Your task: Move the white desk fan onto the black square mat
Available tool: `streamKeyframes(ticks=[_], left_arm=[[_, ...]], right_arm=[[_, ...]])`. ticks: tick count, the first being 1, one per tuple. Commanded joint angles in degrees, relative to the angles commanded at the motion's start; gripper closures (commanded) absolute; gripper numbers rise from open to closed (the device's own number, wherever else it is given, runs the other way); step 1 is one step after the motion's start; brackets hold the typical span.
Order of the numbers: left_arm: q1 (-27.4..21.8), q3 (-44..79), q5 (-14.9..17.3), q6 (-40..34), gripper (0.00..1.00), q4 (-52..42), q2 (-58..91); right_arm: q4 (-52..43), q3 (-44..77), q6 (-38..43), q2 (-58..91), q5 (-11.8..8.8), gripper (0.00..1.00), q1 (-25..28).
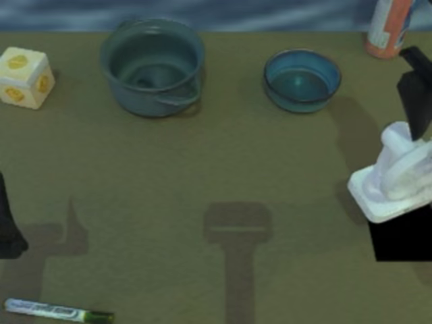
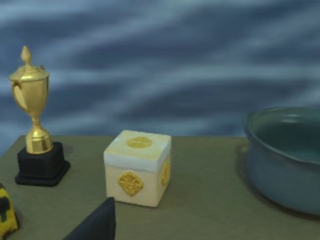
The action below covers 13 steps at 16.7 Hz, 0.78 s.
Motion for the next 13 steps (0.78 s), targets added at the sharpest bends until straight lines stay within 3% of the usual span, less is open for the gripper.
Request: streamKeyframes(ticks=[5,13], left_arm=[[0.00,0.00,0.00,0.00,0.00,0.00,0.00],[0.00,0.00,0.00,0.00,0.00,0.00,0.00]], right_arm=[[-0.95,-4.22,15.50,-2.76,-1.15,1.00,-3.61],[-0.88,-4.95,17.57,-2.89,-1.30,1.00,-3.87]])
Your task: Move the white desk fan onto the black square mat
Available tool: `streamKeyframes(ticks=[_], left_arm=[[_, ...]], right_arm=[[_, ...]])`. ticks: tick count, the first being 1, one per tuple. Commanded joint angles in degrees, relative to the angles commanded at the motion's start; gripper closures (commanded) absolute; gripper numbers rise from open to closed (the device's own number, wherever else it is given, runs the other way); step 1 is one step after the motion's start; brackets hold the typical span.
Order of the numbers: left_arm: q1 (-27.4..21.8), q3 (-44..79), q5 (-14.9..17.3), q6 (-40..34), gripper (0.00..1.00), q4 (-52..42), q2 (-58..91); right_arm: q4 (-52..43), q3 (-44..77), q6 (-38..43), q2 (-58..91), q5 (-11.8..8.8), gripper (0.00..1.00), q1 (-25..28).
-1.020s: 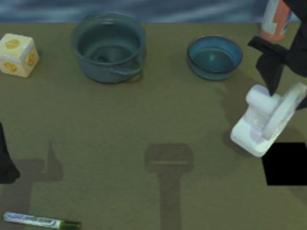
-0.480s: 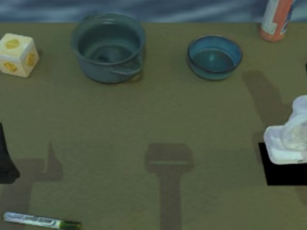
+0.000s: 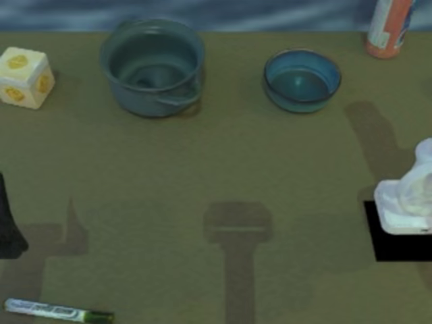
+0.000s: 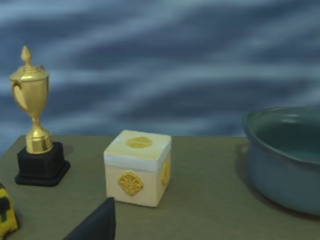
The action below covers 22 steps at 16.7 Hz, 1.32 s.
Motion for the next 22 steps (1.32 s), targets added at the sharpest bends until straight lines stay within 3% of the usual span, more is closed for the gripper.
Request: streamKeyframes(ticks=[10,22], left_arm=[[0.00,0.00,0.00,0.00,0.00,0.00,0.00],[0.00,0.00,0.00,0.00,0.00,0.00,0.00]], right_arm=[[7.55,-7.09,0.07,0.45,-0.07,1.00,-0.22],[7.55,-7.09,0.07,0.45,-0.07,0.10,-0.22]])
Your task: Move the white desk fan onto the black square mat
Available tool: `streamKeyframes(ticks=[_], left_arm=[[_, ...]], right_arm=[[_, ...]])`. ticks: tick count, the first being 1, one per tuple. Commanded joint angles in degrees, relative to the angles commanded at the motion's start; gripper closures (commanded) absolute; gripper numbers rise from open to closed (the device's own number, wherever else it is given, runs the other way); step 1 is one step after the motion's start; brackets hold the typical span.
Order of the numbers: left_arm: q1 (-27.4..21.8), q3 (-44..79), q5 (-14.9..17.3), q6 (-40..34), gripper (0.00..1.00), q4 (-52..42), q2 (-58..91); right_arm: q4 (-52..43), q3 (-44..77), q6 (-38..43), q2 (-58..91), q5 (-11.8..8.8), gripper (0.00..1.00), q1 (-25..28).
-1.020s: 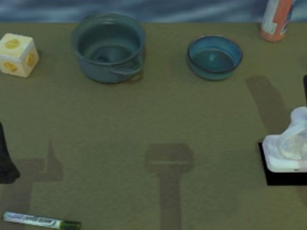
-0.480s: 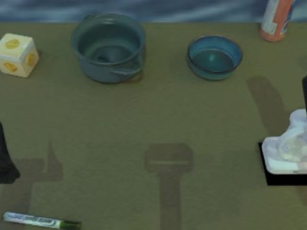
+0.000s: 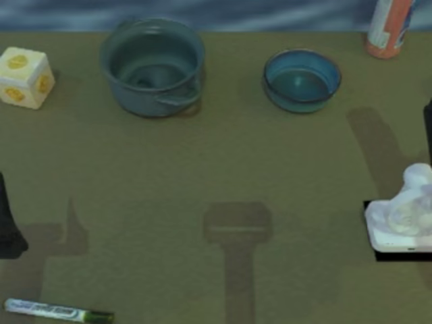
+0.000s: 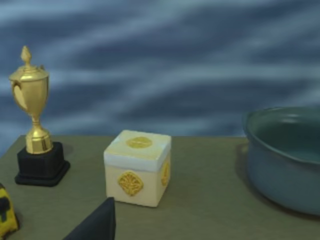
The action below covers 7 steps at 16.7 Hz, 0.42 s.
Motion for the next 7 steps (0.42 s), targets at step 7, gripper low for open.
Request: streamKeyframes(ticks=[7], left_arm=[[0.00,0.00,0.00,0.00,0.00,0.00,0.00]], right_arm=[[0.00,0.00,0.00,0.00,0.00,0.00,0.00]])
